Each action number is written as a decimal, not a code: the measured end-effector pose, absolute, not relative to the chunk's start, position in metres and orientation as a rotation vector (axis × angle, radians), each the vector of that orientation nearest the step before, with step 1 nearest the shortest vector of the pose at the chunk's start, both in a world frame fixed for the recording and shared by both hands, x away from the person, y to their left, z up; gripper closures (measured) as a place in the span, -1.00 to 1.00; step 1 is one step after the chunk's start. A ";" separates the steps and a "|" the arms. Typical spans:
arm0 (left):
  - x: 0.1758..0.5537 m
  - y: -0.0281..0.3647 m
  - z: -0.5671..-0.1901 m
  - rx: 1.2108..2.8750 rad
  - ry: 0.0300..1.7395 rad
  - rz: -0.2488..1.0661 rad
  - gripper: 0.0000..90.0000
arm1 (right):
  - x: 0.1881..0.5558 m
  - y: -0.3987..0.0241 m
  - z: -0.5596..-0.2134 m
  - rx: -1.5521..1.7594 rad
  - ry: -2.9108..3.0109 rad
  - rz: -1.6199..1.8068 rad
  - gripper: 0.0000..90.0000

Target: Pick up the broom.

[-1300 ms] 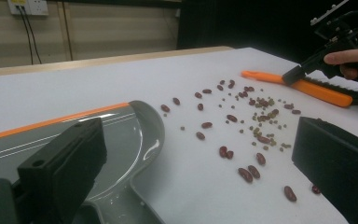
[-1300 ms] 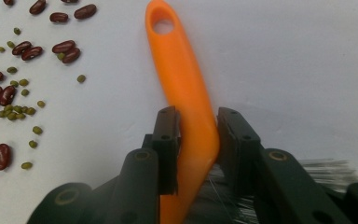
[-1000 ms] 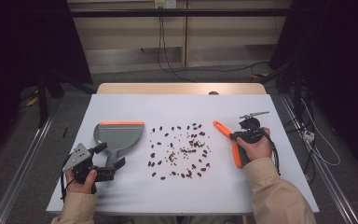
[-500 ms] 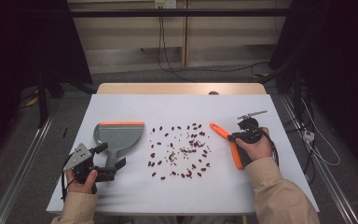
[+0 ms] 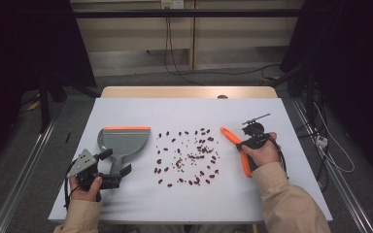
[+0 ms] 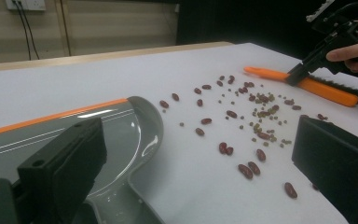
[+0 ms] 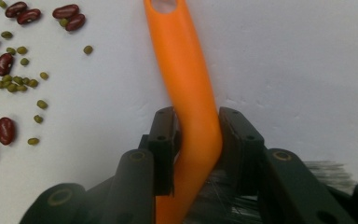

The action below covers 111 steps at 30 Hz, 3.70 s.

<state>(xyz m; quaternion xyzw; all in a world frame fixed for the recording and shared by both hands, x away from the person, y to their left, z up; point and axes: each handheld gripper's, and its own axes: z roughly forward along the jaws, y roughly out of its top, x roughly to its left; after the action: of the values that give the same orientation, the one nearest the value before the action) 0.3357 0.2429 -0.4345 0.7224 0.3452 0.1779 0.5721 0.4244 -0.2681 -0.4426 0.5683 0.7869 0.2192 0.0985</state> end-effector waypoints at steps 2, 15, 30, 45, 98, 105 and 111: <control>0.336 0.243 -0.435 1.694 0.808 0.419 -0.94 | 0.425 -0.267 -0.443 1.706 2.320 0.641 0.53; 0.335 0.244 -0.433 1.680 0.809 0.428 -0.94 | 0.424 -0.270 -0.440 1.683 2.329 0.672 0.55; 0.332 0.233 -0.422 1.682 0.792 0.455 -0.94 | 0.379 -0.315 -0.414 1.595 1.968 1.313 0.57; 0.332 0.194 -0.400 1.683 0.716 0.399 -0.94 | 0.359 -0.319 -0.394 1.439 1.797 1.601 0.59; 0.379 0.051 -0.403 1.847 0.767 0.086 0.56 | 0.386 -0.163 -0.354 1.133 1.955 1.651 0.58; 0.378 0.058 -0.401 1.825 0.793 0.139 0.56 | 0.384 -0.157 -0.355 1.141 1.936 1.610 -0.12; 0.378 0.060 -0.399 1.814 0.803 0.175 0.56 | 0.382 -0.154 -0.357 1.184 1.918 1.561 -0.50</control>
<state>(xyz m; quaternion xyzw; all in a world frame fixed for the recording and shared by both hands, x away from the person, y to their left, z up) 0.3776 0.0601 -0.3992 0.7644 0.3383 0.0736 0.5438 0.3815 -0.1538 -0.3567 0.4234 0.6855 0.5579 0.1987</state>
